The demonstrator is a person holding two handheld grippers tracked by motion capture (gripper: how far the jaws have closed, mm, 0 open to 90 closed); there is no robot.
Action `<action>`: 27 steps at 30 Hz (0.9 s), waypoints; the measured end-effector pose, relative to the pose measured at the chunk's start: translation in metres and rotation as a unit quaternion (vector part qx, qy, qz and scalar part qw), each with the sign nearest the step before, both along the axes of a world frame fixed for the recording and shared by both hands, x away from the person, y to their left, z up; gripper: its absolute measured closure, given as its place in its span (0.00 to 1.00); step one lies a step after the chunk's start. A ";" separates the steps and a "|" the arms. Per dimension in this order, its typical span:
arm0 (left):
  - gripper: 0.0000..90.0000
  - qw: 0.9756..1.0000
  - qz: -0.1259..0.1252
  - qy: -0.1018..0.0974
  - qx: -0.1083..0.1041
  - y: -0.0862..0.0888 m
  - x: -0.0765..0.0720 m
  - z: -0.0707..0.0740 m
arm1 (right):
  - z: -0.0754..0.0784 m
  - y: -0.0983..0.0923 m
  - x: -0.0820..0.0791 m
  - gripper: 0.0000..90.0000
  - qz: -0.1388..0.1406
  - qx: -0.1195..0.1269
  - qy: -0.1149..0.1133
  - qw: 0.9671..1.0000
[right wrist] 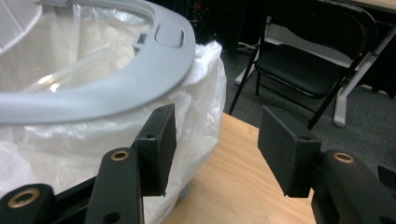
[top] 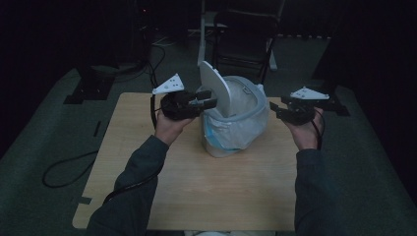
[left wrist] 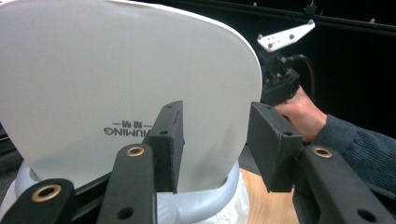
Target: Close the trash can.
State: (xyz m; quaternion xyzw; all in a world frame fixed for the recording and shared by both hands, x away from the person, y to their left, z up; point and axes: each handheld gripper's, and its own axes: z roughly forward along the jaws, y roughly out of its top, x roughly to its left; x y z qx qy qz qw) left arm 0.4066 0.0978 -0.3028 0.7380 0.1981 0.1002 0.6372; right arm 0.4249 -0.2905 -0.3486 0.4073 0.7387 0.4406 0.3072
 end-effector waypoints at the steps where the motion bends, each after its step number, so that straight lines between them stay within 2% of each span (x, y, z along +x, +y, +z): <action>1: 0.63 1.000 0.000 -0.001 0.000 -0.001 0.001 0.000 | -0.002 -0.001 0.000 0.51 -0.001 0.000 0.002 1.000; 12: 0.63 1.000 -0.001 0.001 -0.008 -0.014 0.008 -0.002 | -0.022 -0.006 -0.001 0.51 -0.007 0.001 0.018 1.000; 22: 0.63 1.000 0.014 -0.001 -0.026 -0.017 0.017 -0.006 | -0.035 -0.012 -0.001 0.51 -0.010 0.005 0.031 0.999; 27: 0.64 1.000 0.023 0.004 -0.016 -0.021 0.023 -0.010 | -0.034 -0.010 -0.003 0.51 -0.006 0.006 0.025 1.000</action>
